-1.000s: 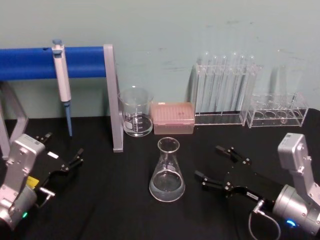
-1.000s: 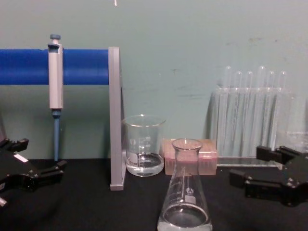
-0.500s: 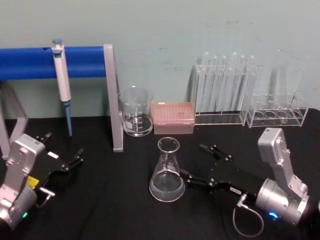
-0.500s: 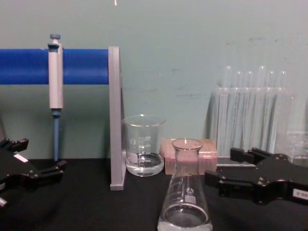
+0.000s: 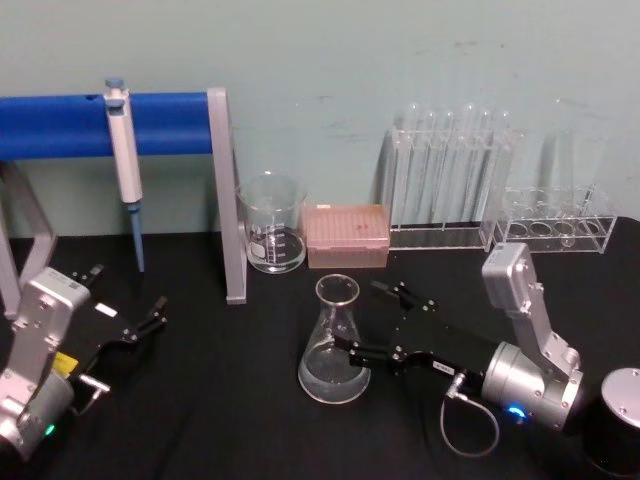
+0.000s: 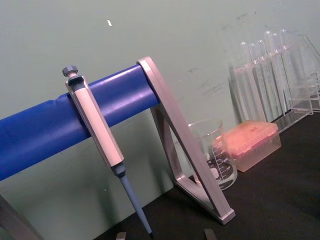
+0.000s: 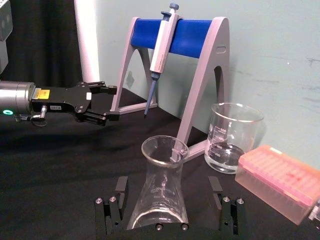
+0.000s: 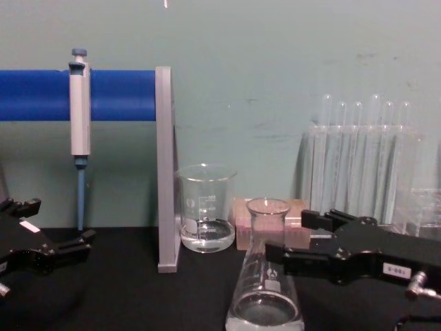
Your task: Grasp the erlenmeyer flask with one hand, shake it three times, then place it back.
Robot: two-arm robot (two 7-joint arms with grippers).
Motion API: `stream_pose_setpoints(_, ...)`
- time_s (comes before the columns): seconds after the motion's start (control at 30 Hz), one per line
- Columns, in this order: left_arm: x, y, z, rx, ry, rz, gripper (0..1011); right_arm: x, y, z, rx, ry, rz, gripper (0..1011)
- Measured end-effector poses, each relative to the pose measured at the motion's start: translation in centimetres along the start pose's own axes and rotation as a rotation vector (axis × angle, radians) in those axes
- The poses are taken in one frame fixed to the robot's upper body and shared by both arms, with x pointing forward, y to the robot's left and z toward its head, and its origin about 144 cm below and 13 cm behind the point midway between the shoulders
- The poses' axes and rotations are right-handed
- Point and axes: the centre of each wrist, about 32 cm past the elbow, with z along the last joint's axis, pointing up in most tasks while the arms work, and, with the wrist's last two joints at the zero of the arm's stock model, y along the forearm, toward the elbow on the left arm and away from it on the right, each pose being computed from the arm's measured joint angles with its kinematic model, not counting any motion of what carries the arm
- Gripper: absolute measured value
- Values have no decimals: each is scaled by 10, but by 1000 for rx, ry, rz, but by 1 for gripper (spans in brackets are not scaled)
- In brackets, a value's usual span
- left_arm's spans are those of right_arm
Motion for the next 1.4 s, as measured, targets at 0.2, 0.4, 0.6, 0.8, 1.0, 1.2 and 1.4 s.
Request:
stream_pose_setpoints(0.2,0,0,0,0,0,0,1001,3,8,-1,1,2,10,1002)
stream_pose_setpoints(0.4,0,0,0,0,0,0,1001,5,16,-2,3,5,20,1003)
stream_pose_setpoints(0.6,0,0,0,0,0,0,1001,6,24,-2,7,11,28,1002)
stream_pose_setpoints(0.8,0,0,0,0,0,0,1001,6,30,-4,10,20,30,1002)
stream_pose_setpoints(1.0,0,0,0,0,0,0,1001,6,33,-5,11,25,33,1003)
stream_pose_setpoints(1.2,0,0,0,0,0,0,1001,6,35,-5,11,26,35,1003)
stream_pose_setpoints(1.4,0,0,0,0,0,0,1001,7,35,-5,12,26,35,1002)
